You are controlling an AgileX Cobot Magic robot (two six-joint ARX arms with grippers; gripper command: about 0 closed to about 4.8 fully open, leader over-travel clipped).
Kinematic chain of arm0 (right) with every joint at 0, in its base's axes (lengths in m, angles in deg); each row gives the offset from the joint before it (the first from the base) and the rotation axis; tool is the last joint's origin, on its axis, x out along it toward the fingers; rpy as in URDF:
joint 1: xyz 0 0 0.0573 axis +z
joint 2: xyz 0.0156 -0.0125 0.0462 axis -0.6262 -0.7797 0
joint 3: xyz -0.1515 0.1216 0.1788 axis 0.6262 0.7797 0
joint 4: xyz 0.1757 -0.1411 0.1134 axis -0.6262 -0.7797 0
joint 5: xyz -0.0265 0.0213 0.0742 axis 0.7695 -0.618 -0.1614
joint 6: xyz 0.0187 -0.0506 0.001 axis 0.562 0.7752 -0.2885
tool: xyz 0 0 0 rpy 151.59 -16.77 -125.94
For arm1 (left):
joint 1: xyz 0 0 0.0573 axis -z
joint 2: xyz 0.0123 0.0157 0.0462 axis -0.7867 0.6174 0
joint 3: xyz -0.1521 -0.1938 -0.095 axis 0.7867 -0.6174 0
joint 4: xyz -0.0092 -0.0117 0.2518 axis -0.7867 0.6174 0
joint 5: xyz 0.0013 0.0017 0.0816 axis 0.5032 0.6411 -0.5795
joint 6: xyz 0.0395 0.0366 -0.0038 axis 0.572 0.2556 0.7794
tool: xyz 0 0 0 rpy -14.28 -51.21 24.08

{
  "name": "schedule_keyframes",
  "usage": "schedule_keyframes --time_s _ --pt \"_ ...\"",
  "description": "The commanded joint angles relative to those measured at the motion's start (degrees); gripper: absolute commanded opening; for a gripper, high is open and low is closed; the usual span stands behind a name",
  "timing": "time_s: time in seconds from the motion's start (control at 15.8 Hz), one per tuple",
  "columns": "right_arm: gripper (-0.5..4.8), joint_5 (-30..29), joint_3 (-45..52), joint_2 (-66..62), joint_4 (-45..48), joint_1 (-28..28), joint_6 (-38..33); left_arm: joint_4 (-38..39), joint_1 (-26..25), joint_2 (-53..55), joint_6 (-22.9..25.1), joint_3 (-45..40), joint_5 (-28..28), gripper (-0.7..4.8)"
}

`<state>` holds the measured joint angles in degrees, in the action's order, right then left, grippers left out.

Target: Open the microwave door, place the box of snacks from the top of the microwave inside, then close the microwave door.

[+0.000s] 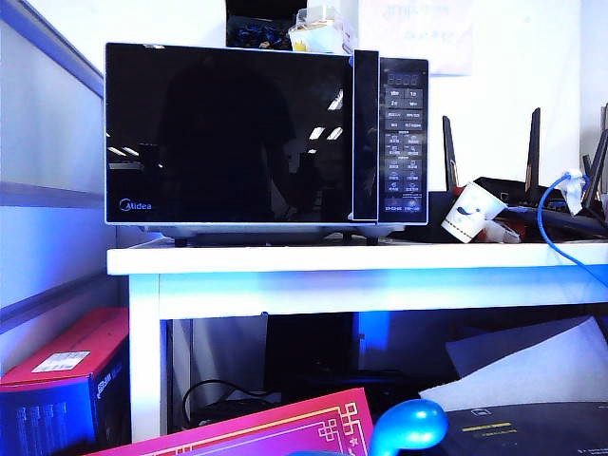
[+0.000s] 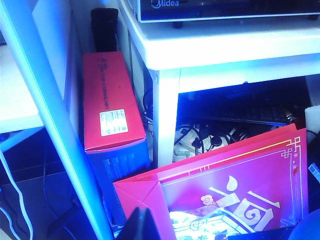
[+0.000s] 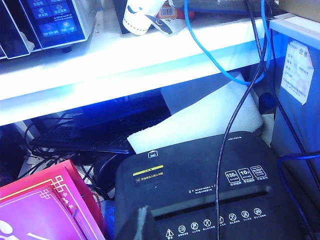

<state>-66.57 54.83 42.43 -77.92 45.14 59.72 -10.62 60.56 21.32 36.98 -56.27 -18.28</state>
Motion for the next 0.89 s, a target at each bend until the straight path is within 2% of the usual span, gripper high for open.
schedule_keyframes --time_s 0.06,0.25,0.51,0.7,0.82,0.89 --pt "-0.03 -1.2 0.1 0.1 -0.6 0.0 -0.4 0.9 0.0 -0.2 -0.2 -0.1 0.0 -0.05" --pt "-0.03 -0.9 0.1 0.0 -0.3 0.0 -0.4 0.1 0.0 -0.2 -0.2 -0.1 0.0 -0.05" --pt "-0.03 -0.8 -3.4 0.0 4.9 0.0 -0.4 -8.3 0.0 -0.2 -5.5 2.8 -1.6 -0.05" --pt "-0.03 1.8 -16.8 -1.9 3.7 0.0 -0.4 -8.8 0.0 3.5 -7.9 15.1 -10.4 -0.05" --pt "-0.03 2.6 -27.9 -9.6 3.1 0.0 0.2 -11.1 0.0 12.0 -7.7 24.6 -12.0 -0.05" --pt "-0.03 2.5 -37.2 -17.2 3.2 0.0 2.5 -11.8 0.0 20.2 -6.6 32.7 -12.0 -0.05"
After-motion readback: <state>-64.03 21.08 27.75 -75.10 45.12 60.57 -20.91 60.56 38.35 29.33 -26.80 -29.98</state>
